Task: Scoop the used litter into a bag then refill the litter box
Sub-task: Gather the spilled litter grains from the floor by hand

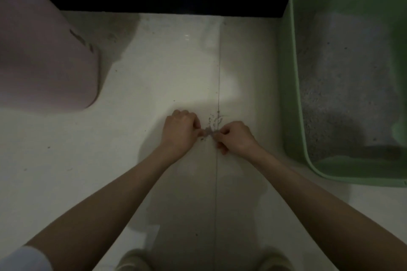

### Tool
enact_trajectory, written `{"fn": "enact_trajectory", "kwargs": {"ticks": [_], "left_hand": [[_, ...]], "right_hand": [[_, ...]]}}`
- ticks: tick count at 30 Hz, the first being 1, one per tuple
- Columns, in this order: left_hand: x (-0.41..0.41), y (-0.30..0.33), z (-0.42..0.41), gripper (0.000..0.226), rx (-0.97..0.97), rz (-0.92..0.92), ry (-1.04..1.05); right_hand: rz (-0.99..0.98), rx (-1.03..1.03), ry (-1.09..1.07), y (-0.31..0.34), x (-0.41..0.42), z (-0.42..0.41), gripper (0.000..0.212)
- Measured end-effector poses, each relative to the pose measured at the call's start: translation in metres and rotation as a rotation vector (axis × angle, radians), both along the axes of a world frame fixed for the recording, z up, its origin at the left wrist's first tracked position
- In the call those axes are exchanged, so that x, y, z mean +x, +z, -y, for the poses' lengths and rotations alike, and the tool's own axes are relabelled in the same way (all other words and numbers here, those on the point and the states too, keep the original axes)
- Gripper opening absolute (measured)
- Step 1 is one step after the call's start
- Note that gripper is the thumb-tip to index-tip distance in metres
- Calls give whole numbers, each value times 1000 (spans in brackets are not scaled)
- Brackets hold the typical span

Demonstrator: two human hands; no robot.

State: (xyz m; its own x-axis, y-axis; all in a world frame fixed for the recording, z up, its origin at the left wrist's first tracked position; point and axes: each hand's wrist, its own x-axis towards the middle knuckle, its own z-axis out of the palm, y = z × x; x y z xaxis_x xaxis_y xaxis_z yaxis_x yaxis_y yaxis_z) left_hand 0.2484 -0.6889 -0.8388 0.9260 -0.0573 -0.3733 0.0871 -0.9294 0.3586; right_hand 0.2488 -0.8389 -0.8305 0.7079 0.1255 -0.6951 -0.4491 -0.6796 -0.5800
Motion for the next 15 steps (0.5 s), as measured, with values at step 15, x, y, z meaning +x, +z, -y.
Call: {"fn": "enact_trajectory", "kwargs": {"ticks": [15], "left_hand": [[-67,-15,-36,37,8,345,-307]], "right_hand": [[882,-226,652,-32,-80,16,44]]}}
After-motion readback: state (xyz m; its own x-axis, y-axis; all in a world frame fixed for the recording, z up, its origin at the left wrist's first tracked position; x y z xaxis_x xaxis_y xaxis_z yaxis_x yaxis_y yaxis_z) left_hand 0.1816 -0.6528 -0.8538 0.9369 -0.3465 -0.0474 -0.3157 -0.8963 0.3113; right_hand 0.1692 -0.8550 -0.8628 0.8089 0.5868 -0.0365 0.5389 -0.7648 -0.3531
